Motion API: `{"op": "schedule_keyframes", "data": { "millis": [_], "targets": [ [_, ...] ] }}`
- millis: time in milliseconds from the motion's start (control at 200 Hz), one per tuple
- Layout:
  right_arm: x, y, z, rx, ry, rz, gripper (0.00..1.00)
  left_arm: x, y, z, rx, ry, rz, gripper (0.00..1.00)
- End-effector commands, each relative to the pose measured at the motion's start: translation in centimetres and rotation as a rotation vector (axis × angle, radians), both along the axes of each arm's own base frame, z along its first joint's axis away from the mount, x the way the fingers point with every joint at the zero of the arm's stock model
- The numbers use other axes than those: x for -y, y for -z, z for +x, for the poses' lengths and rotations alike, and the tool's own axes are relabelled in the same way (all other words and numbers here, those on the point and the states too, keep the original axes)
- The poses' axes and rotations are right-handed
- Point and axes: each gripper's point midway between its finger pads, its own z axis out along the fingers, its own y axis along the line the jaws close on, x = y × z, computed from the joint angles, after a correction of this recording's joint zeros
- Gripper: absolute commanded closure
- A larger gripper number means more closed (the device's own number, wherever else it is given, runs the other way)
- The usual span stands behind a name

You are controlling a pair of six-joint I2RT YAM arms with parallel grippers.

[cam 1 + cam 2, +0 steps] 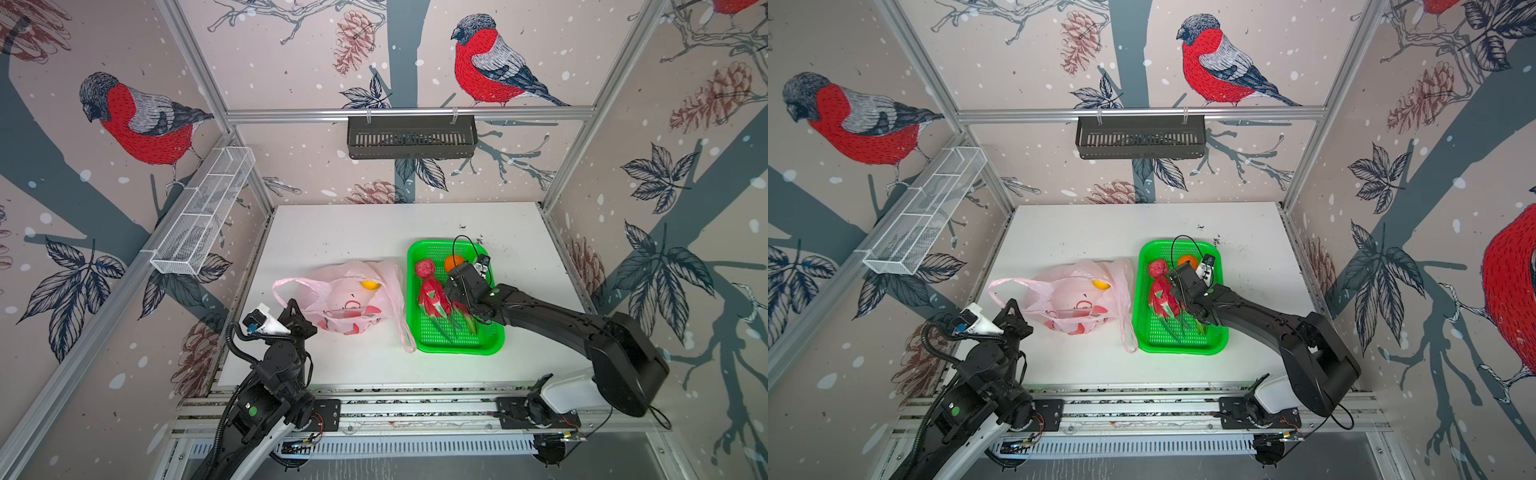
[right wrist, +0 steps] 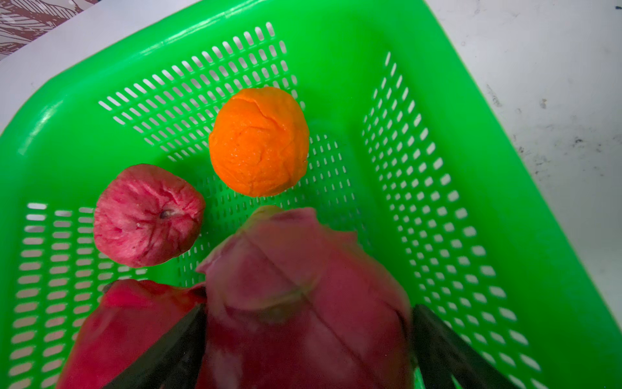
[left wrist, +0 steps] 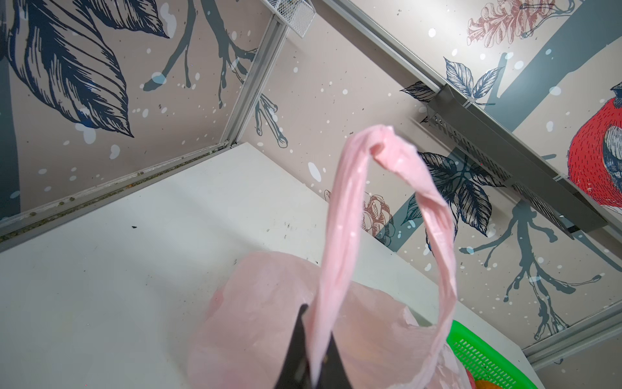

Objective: Untie the knot of the plastic bag and take out the fruit
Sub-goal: Place the fruit in the basket.

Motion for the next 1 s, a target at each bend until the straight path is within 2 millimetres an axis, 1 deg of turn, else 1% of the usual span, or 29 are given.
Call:
{"op": "schedule_keyframes", "data": {
  "millis": [0, 205, 315, 480, 600, 901, 996],
  "targets": [
    [0.5, 0.3, 0.1, 0.002, 0.019, -0.024, 0.05, -0.3, -0.4, -0.2, 0.009, -0.011, -0.015, 1.0],
    [0.7, 1.9, 0.2, -0.022, 0.029, -0.036, 0.04, -0.4, -0.5, -0.3, 0.002, -0.012, -0.013, 1.0],
    [0.6, 2.0, 0.4, -0.018, 0.029, -0.033, 0.0, -0.4, -0.5, -0.4, -0.003, -0.01, -0.011, 1.0],
    [0.4, 2.0, 0.7, -0.019, 0.017, -0.035, 0.01, -0.5, -0.6, -0.4, -0.004, -0.012, -0.013, 1.0],
    [0.4, 1.4, 0.8, -0.005, 0.016, -0.03, 0.01, -0.5, -0.4, -0.4, -0.006, -0.012, -0.015, 1.0],
    [-0.2, -1.9, 1.2, 0.066, -0.019, 0.02, 0.01, -0.3, -0.4, -0.3, -0.001, -0.008, -0.019, 1.0],
    [-0.1, -2.2, 1.2, 0.069, -0.018, 0.018, 0.01, -0.3, -0.4, -0.3, -0.002, -0.007, -0.019, 1.0]
  ]
}}
